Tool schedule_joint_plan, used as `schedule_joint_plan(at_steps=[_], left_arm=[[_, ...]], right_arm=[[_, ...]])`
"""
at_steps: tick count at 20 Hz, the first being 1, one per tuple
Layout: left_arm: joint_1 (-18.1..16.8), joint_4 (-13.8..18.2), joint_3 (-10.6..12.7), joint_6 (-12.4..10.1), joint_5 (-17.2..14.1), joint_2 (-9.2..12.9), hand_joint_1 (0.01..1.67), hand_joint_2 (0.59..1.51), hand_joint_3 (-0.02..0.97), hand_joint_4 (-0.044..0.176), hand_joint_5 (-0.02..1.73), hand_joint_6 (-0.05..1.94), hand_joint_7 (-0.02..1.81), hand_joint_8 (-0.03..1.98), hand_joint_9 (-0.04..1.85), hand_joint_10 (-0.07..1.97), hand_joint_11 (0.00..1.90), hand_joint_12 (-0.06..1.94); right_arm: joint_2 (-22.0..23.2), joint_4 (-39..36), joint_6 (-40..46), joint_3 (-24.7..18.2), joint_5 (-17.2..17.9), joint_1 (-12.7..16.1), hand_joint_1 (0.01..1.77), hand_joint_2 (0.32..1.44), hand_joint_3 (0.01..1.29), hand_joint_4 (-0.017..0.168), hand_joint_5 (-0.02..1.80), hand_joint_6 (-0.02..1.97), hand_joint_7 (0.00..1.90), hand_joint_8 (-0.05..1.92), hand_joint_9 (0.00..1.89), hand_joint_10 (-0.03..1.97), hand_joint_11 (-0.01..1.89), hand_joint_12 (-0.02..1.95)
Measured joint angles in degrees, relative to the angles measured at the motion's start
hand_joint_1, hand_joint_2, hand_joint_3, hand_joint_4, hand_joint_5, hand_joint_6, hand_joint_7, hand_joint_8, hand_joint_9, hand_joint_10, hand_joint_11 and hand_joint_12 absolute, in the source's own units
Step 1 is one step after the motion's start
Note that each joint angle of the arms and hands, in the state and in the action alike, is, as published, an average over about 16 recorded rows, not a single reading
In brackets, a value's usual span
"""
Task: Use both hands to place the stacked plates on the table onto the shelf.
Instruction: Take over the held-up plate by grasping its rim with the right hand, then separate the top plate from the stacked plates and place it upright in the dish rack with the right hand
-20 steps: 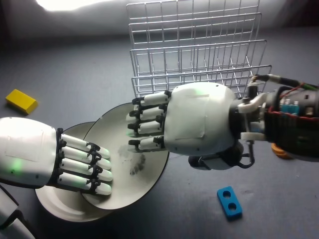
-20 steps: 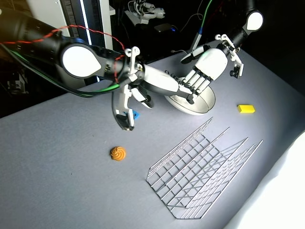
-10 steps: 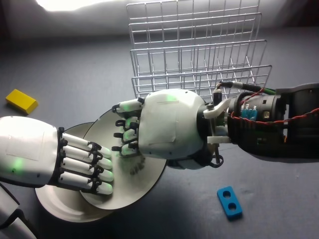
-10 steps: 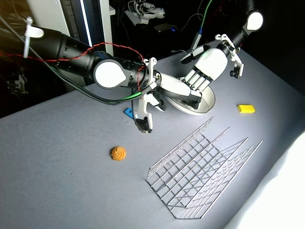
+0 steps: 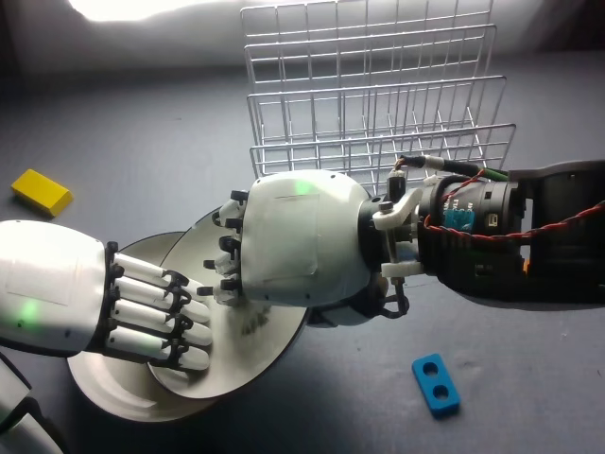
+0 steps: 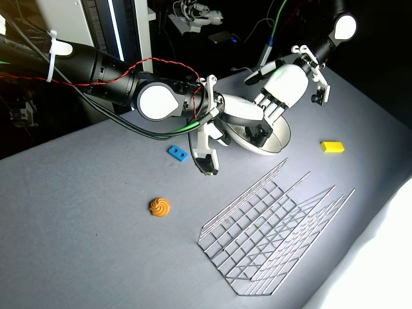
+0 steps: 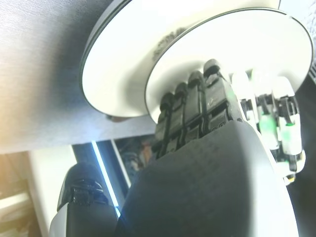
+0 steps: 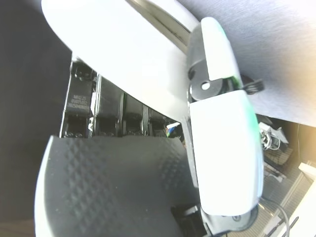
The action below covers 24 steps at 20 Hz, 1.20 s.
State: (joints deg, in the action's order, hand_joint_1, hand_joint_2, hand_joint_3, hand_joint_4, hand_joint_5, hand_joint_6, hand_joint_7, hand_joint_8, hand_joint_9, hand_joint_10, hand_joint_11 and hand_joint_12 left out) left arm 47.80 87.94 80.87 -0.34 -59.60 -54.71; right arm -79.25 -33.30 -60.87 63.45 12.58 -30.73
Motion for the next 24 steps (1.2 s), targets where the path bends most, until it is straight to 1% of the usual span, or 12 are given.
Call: schedule_joint_plan(at_steps=[5, 9, 12, 15, 18, 24], left_arm=[[-1.17, 0.16, 0.00, -0.34, -0.39, 0.48, 0.02, 1.098, 0.020, -0.004, 0.04, 0.02, 0.03, 0.01, 0.02, 0.01, 0.02, 0.01], [-2.90, 0.20, 0.44, -0.98, -1.16, 1.07, 0.02, 1.105, 0.021, -0.002, 0.03, 0.02, 0.03, 0.01, 0.02, 0.01, 0.02, 0.01], [-4.43, 0.16, 1.24, -1.64, -1.94, 1.54, 0.02, 1.108, 0.021, 0.000, 0.03, 0.02, 0.03, 0.02, 0.02, 0.01, 0.02, 0.01], [-6.02, 0.06, 2.40, -2.40, -2.87, 2.00, 0.02, 1.108, 0.021, 0.002, 0.03, 0.01, 0.03, 0.02, 0.02, 0.01, 0.03, 0.01], [-7.35, -0.25, 3.93, -3.09, -3.93, 2.42, 0.02, 1.110, 0.021, 0.003, 0.03, 0.01, 0.03, 0.02, 0.02, 0.01, 0.02, 0.01], [-8.66, -0.86, 7.89, -4.02, -5.99, 2.86, 0.02, 1.111, 0.020, 0.005, 0.03, 0.01, 0.02, 0.01, 0.02, 0.01, 0.02, 0.01]], right_arm=[[-0.13, 0.86, -0.11, 0.01, 0.57, 0.19, 1.11, 1.01, 0.02, -0.005, 0.74, 0.36, 0.79, 0.66, 0.95, 0.56, 0.67, 1.29], [0.12, 1.87, -0.05, -0.26, 0.41, 0.38, 1.12, 0.98, 0.02, -0.004, 0.77, 0.42, 0.84, 0.86, 0.99, 0.79, 0.73, 1.35], [0.75, 2.76, 0.00, -0.97, -0.01, 0.69, 1.12, 0.96, 0.01, -0.002, 0.78, 0.48, 0.89, 0.97, 1.02, 0.89, 0.76, 1.39], [1.83, 3.84, 0.12, -2.15, -0.80, 1.27, 1.13, 0.96, 0.01, -0.002, 0.79, 0.55, 0.93, 1.04, 1.04, 0.90, 0.77, 1.43], [3.38, 4.84, 0.18, -3.75, -1.83, 2.17, 1.14, 0.97, 0.01, -0.002, 0.77, 0.70, 0.96, 1.11, 1.05, 0.94, 0.78, 1.44], [7.67, 7.24, 0.19, -8.04, -3.97, 5.15, 1.16, 0.99, 0.01, 0.000, 0.78, 0.91, 0.98, 1.20, 1.02, 1.00, 0.83, 1.43]])
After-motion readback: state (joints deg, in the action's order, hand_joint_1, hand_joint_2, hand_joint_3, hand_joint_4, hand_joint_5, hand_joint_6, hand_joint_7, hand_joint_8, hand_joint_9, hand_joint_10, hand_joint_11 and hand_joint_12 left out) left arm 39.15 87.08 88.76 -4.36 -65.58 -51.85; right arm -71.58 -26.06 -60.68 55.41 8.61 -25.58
